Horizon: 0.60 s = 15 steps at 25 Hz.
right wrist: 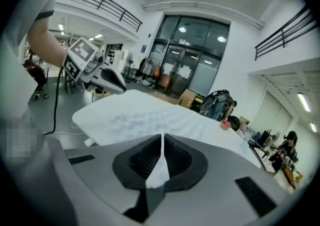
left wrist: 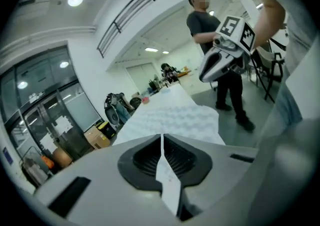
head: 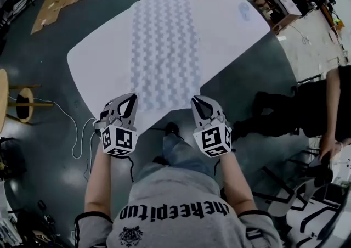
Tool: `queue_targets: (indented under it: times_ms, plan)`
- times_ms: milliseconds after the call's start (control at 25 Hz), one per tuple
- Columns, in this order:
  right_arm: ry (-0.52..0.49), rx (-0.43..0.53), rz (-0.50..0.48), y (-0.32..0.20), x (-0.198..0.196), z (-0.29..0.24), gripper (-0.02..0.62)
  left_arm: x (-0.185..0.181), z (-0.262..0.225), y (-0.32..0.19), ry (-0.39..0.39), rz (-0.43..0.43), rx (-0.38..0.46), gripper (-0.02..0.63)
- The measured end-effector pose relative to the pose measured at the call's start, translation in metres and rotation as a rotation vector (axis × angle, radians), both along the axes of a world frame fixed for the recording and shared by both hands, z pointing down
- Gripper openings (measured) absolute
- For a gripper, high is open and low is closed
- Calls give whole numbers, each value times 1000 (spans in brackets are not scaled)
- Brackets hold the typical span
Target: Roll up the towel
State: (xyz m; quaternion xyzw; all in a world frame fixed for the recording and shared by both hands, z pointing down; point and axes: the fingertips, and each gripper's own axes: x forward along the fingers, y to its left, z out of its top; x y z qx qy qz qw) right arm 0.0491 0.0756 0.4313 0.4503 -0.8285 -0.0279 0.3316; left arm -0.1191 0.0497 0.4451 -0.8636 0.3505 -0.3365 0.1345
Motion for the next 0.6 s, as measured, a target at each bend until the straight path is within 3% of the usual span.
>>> queue_targets:
  times_ms: [120,360,600]
  plan:
    - [63,-66,-45,5,3,38,8,1,40,7,-137,77,-81,59]
    - [245,-170,-163,15,6,113,99,-11,103,15,-339,179,-215,142]
    - [408,-250,-205,21,22,167,147,-17,133,21,-448,204,-301,176]
